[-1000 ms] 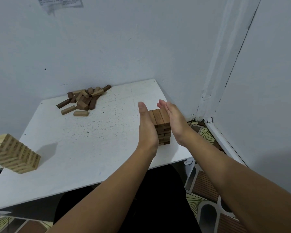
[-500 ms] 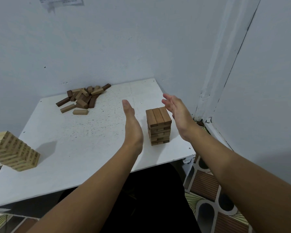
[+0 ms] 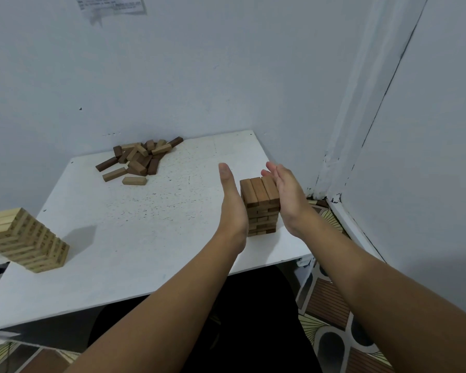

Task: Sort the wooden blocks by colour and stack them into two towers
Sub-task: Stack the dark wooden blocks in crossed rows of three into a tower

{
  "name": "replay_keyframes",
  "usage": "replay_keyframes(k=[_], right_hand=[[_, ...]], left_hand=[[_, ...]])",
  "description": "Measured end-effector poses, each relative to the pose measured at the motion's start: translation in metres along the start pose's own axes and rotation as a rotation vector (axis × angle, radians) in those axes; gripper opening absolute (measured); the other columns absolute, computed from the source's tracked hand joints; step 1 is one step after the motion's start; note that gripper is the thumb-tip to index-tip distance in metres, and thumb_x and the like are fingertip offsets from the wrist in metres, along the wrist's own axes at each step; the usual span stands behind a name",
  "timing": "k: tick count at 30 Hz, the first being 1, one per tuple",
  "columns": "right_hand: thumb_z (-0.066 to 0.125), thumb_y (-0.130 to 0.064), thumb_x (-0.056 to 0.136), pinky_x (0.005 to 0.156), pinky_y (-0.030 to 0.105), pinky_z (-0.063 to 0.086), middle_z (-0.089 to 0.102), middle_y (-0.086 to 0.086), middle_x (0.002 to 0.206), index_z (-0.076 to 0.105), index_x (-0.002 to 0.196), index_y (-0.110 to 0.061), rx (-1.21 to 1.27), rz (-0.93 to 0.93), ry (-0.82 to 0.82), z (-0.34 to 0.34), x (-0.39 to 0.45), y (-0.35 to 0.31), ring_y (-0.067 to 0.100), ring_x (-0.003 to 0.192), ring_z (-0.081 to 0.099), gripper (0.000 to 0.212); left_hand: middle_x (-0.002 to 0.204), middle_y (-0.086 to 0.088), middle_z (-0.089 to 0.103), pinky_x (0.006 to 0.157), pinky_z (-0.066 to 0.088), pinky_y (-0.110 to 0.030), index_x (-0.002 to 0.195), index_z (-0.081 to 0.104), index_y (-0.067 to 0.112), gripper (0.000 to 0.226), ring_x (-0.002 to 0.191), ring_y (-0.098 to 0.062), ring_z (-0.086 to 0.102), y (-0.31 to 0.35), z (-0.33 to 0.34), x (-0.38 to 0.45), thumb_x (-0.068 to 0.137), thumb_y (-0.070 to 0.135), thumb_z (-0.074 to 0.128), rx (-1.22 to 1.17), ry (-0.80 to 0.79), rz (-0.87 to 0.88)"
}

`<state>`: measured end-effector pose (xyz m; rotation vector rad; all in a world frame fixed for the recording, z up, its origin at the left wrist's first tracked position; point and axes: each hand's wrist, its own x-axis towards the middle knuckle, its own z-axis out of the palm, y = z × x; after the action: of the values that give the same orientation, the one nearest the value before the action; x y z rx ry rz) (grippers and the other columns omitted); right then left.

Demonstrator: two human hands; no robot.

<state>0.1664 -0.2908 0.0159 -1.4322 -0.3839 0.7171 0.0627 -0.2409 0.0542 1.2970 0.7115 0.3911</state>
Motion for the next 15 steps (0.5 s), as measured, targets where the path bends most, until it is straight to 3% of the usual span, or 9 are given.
replay_keyframes(k=[2,3,5,7,11,15], right_hand=[[0.036,-0.070,0.079,0.126,0.050,0.018,0.049,-0.012,0.151,0.045,0.149,-0.036,0.034,0.007,0.012,0.001,0.001,0.001,0.009,0.148,0.035,0.078],[0.036,-0.070,0.079,0.126,0.050,0.019,0.050,-0.012,0.150,0.045,0.149,-0.036,0.043,0.008,0.014,0.001,0.002,0.001,0.009,0.147,0.036,0.078],[0.035,-0.070,0.080,0.126,0.051,0.019,0.050,-0.013,0.151,0.044,0.151,-0.035,0.042,0.009,0.013,0.000,0.002,0.003,0.010,0.147,0.036,0.080],[0.035,-0.070,0.080,0.126,0.050,0.019,0.050,-0.013,0.151,0.043,0.153,-0.034,0.043,0.017,0.007,-0.001,0.003,0.004,0.010,0.147,0.037,0.082],[0.035,-0.069,0.081,0.126,0.049,0.020,0.050,-0.014,0.151,0.044,0.153,-0.031,0.031,0.019,-0.005,-0.001,0.004,0.005,0.009,0.147,0.036,0.082],[0.034,-0.067,0.082,0.126,0.049,0.020,0.050,-0.013,0.151,0.046,0.151,-0.032,0.012,0.011,-0.003,-0.002,0.004,0.005,0.009,0.147,0.036,0.079]], left_hand=[[0.088,0.026,0.065,0.076,0.046,-0.011,0.125,0.058,0.038,0.066,0.071,0.012,0.061,-0.001,0.006,-0.002,0.101,0.070,0.005,-0.005,0.026,-0.014],[0.077,0.026,0.070,0.066,0.049,-0.013,0.103,0.060,0.043,0.060,0.063,0.014,0.064,-0.003,0.006,0.001,0.100,0.072,0.007,-0.016,0.032,-0.007],[0.066,0.023,0.072,0.064,0.046,-0.020,0.084,0.057,0.041,0.060,0.060,0.012,0.067,-0.007,0.006,0.008,0.099,0.075,0.010,-0.048,0.034,-0.008],[0.060,0.026,0.068,0.064,0.045,-0.018,0.082,0.053,0.040,0.058,0.056,0.014,0.064,-0.009,0.008,0.010,0.100,0.073,0.009,-0.034,0.048,0.003],[0.054,0.031,0.063,0.049,0.044,-0.004,0.086,0.050,0.038,0.055,0.051,0.019,0.059,-0.008,0.012,0.006,0.101,0.071,0.008,-0.018,0.045,0.017],[0.059,0.029,0.067,0.058,0.048,-0.013,0.087,0.052,0.038,0.057,0.057,0.016,0.064,-0.012,0.011,0.011,0.100,0.073,0.010,-0.053,0.028,0.006]])
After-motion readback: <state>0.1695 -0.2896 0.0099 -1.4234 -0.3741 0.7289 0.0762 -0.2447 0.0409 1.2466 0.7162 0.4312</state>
